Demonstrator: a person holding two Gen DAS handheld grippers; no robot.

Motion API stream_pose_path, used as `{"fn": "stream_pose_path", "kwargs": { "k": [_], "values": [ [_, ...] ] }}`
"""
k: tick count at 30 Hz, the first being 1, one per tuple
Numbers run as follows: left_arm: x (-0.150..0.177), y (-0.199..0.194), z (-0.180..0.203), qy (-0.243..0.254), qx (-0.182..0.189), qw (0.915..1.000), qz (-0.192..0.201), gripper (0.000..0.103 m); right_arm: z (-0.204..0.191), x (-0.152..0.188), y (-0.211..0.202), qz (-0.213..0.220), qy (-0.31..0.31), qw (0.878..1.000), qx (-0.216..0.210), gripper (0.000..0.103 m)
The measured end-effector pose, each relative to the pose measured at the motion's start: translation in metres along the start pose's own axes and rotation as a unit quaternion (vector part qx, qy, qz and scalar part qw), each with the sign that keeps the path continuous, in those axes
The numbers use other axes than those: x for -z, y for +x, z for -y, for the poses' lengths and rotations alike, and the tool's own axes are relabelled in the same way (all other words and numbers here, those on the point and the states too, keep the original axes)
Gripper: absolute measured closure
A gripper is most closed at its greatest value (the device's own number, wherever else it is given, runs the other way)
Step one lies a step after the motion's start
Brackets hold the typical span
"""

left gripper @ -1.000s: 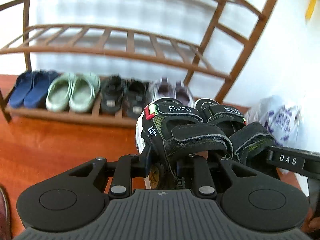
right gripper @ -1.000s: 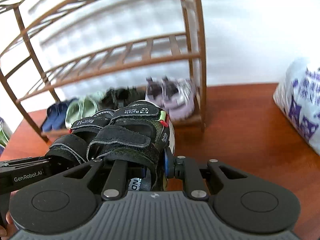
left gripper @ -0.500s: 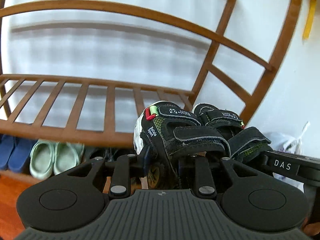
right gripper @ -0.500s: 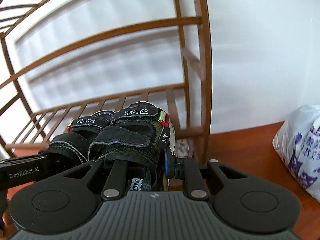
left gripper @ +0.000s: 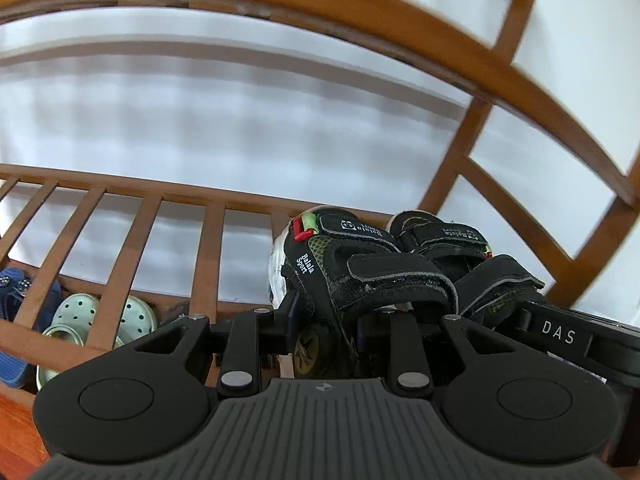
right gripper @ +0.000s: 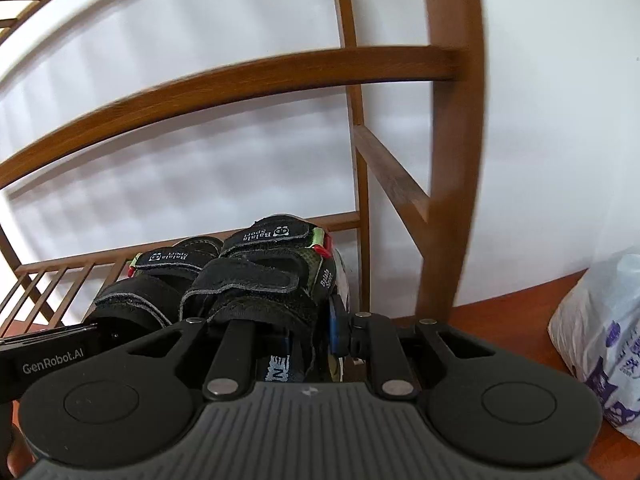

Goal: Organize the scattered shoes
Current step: 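Carry the black velcro sandals with both tools onto the rack shelf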

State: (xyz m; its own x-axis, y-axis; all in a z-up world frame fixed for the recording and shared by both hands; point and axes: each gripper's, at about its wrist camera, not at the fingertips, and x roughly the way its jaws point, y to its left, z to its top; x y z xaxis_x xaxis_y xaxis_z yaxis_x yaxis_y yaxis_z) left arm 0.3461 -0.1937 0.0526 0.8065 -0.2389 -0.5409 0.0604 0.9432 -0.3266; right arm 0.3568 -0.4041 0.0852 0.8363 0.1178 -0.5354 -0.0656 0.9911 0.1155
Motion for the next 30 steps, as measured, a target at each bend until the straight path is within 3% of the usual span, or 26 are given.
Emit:
{"fn": "stream_pose_path", "kwargs": {
  "k": [4, 11, 17, 30],
  "values": [
    [-0.002, 0.009, -0.006, -0.010, 0.003, 0.9999, -0.013, 0.073, 0.001, -0.003, 0.015, -0.004, -0.002, 1.000, 0.001, 0.079],
    [0.000, 0.007, -0.014, -0.010, 0.007, 0.9998, -0.014, 0.067, -0.004, -0.004, 0.024, -0.008, -0.021, 1.000, 0.002, 0.061],
    [-0.001, -0.013, -0.005, 0.008, 0.013, 0.9999, -0.006, 0.059, -0.004, 0.000, 0.007, 0.003, -0.011, 1.000, -0.006, 0.060],
    [0.012, -0.069, -0.004, 0.037, 0.018, 0.9991, -0.005, 0.056, -0.005, 0.019, -0.062, 0.032, -0.033, 0.999, -0.022, 0.057]
  ]
}}
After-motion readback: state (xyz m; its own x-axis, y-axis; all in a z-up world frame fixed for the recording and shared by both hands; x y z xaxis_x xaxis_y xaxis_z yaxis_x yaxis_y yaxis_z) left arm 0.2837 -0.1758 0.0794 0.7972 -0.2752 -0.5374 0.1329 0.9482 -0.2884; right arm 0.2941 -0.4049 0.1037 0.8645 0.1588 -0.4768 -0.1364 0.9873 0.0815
